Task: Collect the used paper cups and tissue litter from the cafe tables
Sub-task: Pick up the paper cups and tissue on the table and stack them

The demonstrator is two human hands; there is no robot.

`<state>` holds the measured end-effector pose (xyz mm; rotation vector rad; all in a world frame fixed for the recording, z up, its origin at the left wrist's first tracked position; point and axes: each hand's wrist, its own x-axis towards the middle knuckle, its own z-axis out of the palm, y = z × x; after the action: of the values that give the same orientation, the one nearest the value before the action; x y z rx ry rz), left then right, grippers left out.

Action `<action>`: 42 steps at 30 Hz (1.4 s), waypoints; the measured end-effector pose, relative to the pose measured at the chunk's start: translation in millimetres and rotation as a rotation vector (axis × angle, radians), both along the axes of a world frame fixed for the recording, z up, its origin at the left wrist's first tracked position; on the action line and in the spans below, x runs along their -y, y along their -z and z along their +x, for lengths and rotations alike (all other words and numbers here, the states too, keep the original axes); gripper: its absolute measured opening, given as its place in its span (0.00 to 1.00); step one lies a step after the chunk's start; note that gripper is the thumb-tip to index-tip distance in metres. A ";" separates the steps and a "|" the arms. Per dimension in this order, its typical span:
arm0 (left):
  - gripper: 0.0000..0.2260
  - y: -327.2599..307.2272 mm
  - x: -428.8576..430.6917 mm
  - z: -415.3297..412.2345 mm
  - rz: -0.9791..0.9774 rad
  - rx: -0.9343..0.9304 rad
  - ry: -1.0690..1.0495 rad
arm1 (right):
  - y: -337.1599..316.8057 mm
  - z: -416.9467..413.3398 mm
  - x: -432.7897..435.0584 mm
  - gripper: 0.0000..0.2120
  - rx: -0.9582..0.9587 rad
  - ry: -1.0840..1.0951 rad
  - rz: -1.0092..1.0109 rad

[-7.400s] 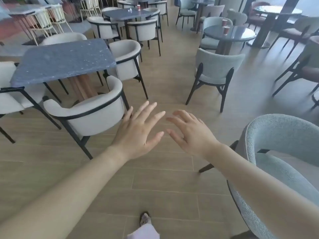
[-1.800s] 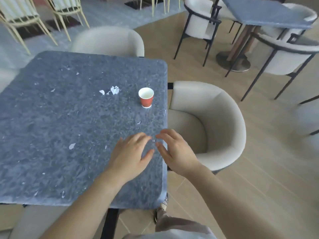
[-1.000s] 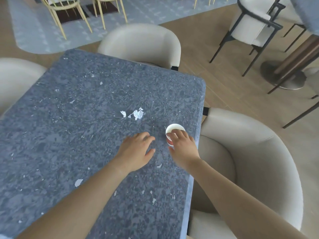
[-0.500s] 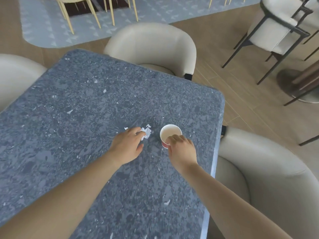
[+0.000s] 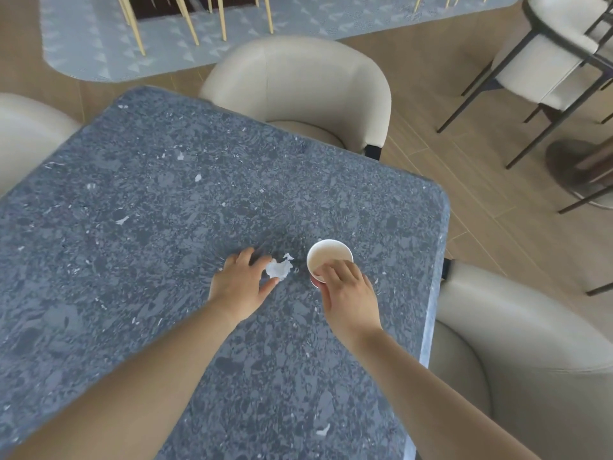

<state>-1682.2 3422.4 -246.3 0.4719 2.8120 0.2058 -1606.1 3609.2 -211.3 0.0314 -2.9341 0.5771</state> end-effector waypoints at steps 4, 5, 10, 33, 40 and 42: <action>0.16 4.0 -10.0 2.7 0.201 0.051 0.010 | 1.1 0.4 0.2 0.10 -0.001 0.010 -0.018; 0.15 4.1 -12.0 4.3 0.236 0.067 0.029 | 0.9 1.1 0.1 0.10 -0.004 0.009 -0.019; 0.14 2.0 -12.6 9.5 0.283 0.139 0.077 | -2.1 4.0 -3.5 0.09 -0.017 0.003 -0.025; 0.13 -99.8 -60.0 60.0 0.496 -0.060 0.160 | -46.4 72.2 -16.0 0.13 -0.013 0.026 -0.080; 0.22 -86.1 -55.9 59.7 0.420 0.019 0.211 | -47.5 78.1 -27.6 0.16 0.079 0.038 -0.094; 0.22 -84.0 -50.7 59.1 0.415 0.008 0.205 | -46.7 76.0 -25.1 0.16 0.076 0.027 -0.112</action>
<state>-1623.0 3473.1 -162.3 0.8398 2.6849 0.7507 -1530.1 3634.3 -164.6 -0.0435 -2.9647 0.7528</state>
